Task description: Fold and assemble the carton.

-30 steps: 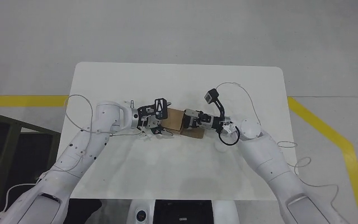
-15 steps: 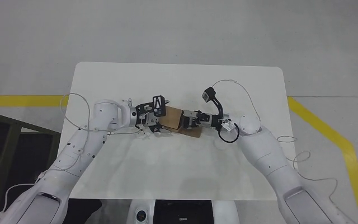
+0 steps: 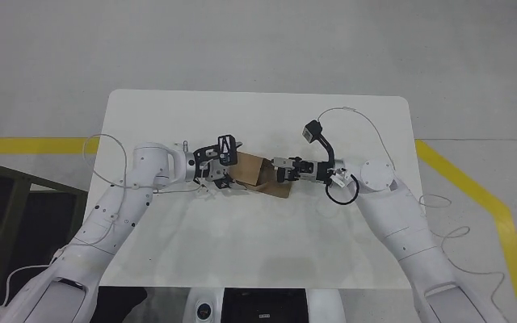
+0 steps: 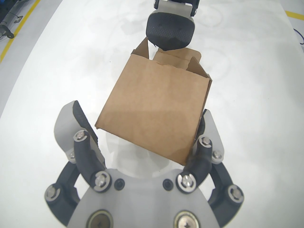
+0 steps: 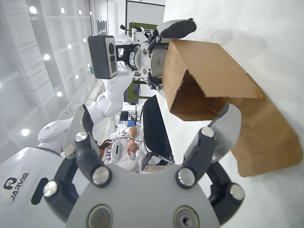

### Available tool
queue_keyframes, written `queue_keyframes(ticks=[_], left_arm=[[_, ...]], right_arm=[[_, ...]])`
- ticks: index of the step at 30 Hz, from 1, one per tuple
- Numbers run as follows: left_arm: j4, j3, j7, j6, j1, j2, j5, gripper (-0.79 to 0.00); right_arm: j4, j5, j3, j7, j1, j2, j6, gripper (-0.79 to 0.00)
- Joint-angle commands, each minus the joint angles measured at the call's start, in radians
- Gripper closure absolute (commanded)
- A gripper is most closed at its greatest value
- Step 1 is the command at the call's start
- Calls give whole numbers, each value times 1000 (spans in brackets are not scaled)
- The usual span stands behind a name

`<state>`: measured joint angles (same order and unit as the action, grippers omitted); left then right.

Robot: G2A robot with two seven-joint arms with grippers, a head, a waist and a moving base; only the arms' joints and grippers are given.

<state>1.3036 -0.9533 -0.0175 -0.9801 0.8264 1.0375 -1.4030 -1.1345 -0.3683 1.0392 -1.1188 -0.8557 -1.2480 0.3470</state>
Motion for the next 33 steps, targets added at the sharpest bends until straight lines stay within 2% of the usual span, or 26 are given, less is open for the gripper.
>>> queue_keyframes(ticks=[1,6,11,16,23,30,33], left_arm=[[-1,-2,-1,0,0,0,2,-785],[-1,-6,-1,0,2,-1,4,-785],[1,-9,1,-3,3,-2,3,-785],[3,-11,1,-6,4,-2,1,-785],[4,-10,0,-14,6,-2,2,-785],[3,-11,2,-18,6,-2,1,-785],[3,-11,3,-18,6,-2,1,-785]], right_arm=[[0,0,0,0,0,0,0,-785],[-14,23,7,49,-14,2,8,-785],[49,16,8,47,8,0,55,-785],[99,-37,-12,6,34,-12,98,-785],[188,-19,-67,-12,91,-34,205,-785],[257,-78,-123,-119,149,-61,236,-785],[263,-101,-146,-130,157,-70,225,-785]])
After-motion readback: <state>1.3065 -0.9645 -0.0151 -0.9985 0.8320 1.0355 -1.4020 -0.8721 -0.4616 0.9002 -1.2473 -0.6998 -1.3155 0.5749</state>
